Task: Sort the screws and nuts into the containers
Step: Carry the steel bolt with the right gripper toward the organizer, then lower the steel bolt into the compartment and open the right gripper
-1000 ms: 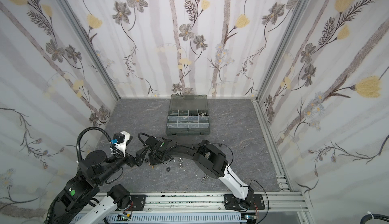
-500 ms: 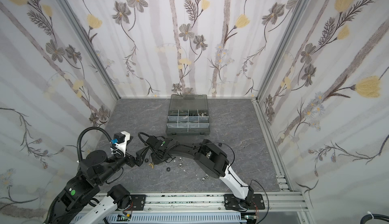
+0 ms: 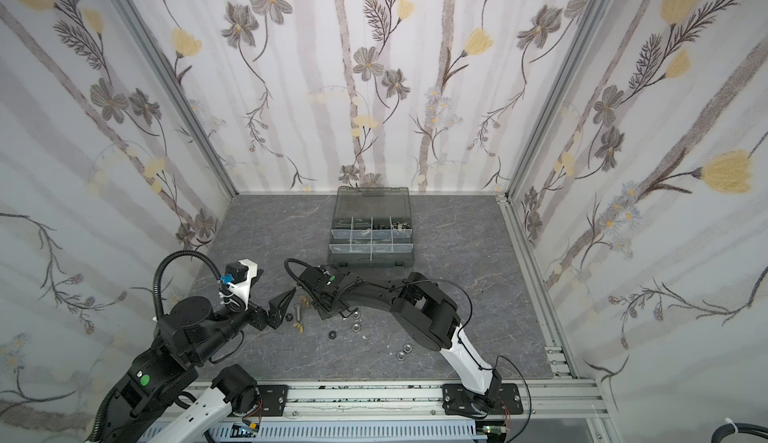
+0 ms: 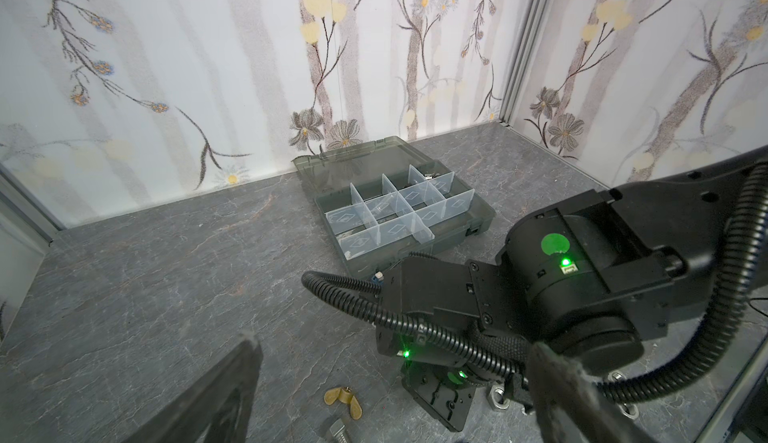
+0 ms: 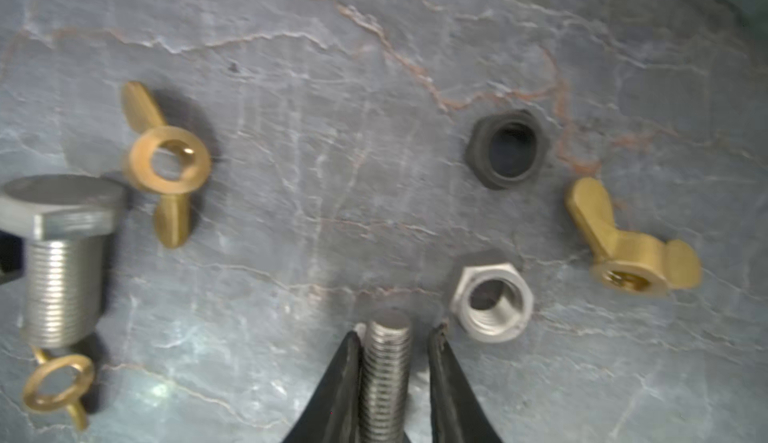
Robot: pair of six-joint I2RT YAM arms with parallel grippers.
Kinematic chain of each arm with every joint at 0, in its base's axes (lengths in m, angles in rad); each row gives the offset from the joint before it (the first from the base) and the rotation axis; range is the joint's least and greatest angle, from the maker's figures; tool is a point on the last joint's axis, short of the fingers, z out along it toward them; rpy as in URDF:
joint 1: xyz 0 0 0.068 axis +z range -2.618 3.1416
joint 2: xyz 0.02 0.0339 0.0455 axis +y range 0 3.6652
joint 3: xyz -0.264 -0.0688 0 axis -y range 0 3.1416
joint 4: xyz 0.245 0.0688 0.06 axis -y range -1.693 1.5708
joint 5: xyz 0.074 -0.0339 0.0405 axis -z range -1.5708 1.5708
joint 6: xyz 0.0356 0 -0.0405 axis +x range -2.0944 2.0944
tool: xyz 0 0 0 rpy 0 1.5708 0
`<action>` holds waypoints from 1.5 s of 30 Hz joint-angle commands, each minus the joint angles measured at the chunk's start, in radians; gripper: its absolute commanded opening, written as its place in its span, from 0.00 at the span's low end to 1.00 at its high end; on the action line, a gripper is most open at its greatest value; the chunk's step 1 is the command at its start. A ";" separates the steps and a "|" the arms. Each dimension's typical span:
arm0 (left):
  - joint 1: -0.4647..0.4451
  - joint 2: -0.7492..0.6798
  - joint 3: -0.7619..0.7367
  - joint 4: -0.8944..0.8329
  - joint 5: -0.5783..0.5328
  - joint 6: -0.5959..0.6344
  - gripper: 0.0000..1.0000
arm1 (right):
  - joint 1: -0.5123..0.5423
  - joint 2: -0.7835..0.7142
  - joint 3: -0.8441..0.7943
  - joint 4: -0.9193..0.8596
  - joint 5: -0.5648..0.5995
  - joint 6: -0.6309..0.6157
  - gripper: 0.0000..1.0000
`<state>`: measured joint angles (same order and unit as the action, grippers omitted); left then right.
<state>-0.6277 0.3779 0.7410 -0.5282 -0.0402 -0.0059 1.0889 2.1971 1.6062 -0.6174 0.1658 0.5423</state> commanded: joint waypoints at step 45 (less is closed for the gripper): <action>0.002 0.012 -0.012 0.039 -0.033 -0.009 1.00 | -0.401 0.080 0.621 -0.077 0.143 -0.288 0.02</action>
<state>-0.6277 0.3931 0.7341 -0.5270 -0.0559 -0.0071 0.6991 2.2395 2.1834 -0.7509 0.2691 0.3000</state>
